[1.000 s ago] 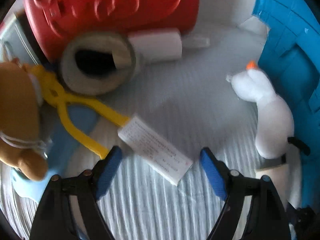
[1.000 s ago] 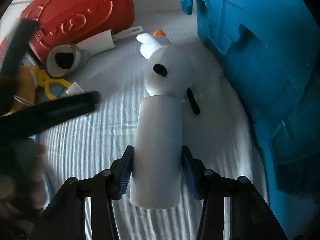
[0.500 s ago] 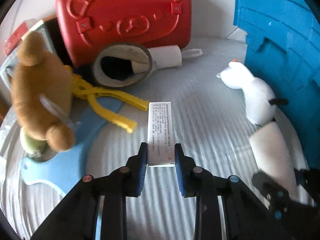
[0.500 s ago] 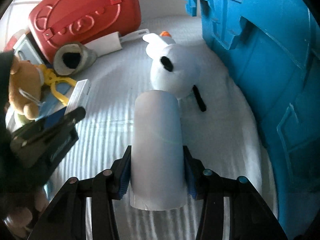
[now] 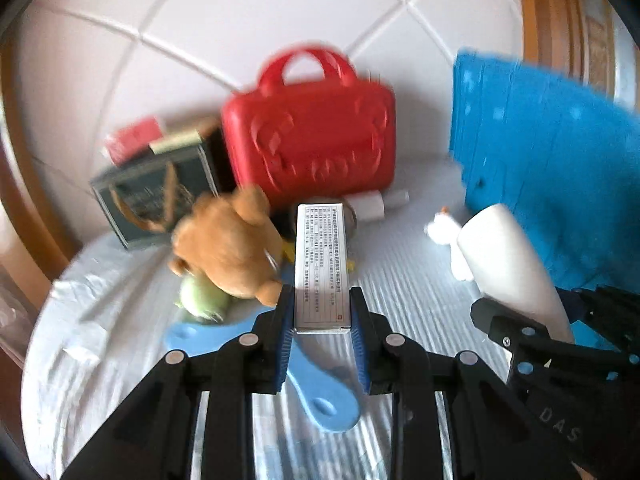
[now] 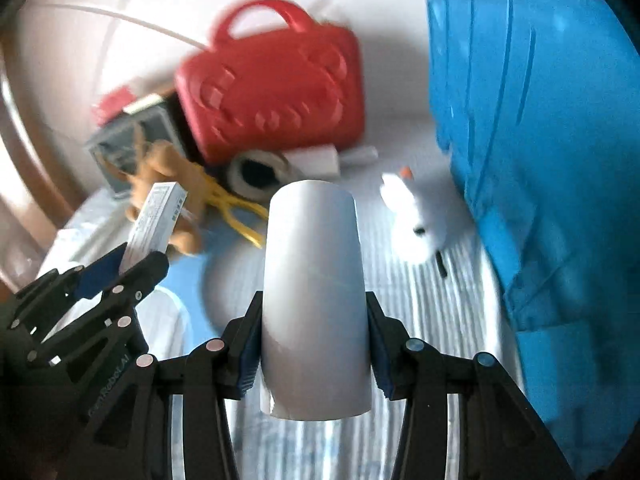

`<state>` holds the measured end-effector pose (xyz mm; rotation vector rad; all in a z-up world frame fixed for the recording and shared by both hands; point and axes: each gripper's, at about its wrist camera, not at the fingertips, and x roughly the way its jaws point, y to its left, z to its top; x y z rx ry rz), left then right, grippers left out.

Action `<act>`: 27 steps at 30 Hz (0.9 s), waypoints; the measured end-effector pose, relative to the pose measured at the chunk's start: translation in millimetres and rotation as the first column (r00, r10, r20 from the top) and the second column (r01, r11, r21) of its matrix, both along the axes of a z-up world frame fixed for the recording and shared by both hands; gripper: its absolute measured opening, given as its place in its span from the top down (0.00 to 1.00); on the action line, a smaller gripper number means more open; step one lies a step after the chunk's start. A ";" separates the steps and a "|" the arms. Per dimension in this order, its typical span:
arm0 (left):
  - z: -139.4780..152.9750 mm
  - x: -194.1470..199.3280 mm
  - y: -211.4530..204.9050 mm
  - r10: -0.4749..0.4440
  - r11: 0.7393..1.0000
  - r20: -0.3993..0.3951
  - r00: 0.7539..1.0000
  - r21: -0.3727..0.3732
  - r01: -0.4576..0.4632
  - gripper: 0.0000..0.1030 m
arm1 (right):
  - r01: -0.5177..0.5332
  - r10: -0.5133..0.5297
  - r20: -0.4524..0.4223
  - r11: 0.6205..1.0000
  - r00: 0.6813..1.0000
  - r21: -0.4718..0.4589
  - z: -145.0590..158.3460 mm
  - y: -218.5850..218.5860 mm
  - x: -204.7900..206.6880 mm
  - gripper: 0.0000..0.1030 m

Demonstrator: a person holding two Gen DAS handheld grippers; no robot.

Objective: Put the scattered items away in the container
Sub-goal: 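Carry the box and tube over the blue crate and open both grippers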

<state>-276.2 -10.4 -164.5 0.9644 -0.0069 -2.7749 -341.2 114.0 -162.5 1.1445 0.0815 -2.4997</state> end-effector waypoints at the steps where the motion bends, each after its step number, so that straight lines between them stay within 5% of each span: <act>1: 13.0 8.1 1.1 -0.007 1.000 -0.021 1.000 -0.010 0.006 0.75 | -0.007 0.007 -0.019 1.000 1.000 -0.005 15.0 -1.3 11.6 0.56; 7: 92.0 36.6 23.5 -0.049 0.998 -0.156 0.987 -0.043 0.043 0.75 | -0.012 0.008 -0.177 1.000 0.984 -0.024 117.7 9.0 58.2 0.56; 14: 169.9 25.2 121.8 -0.166 0.986 -0.253 0.953 -0.048 0.159 0.75 | 0.055 -0.058 -0.324 0.998 0.944 -0.019 224.3 93.5 68.3 0.56; 20: 189.4 -36.9 235.4 -0.229 0.968 -0.133 0.964 0.070 0.240 0.75 | 0.149 -0.105 -0.353 0.984 0.930 0.098 250.7 212.5 18.9 0.56; 27: 156.5 -131.4 345.4 -0.205 0.976 0.112 0.972 0.097 0.195 0.75 | 0.102 -0.045 -0.208 0.958 0.977 0.269 215.3 321.7 -87.5 0.56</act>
